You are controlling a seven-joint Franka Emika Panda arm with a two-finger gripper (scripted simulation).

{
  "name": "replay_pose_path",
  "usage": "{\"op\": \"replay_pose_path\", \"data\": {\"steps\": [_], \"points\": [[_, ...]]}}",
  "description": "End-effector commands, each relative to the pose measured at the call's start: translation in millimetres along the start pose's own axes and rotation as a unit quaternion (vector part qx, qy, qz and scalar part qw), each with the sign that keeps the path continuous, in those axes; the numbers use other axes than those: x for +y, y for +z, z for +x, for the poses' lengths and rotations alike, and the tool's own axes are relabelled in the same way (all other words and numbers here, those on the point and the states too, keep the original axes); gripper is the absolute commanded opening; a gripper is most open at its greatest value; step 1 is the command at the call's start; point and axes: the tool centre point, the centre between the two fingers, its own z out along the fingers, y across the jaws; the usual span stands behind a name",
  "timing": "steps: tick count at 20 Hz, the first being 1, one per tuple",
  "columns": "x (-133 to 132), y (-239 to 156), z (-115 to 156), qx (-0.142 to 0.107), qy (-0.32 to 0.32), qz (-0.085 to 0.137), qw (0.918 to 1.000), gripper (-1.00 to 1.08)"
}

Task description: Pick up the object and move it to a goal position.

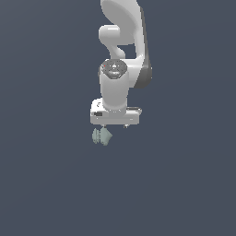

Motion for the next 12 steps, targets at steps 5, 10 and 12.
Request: {"op": "replay_pose_path", "data": {"steps": [5,10,12], "points": [[9.0,-3.3,1.9,0.006,0.003,-0.001,1.0000,1.00],[25.9,-10.8,5.3,0.017,0.005,-0.002,0.9998,1.00],[26.0,-11.3,5.2,0.017,0.005,-0.002,0.9998,1.00]]}}
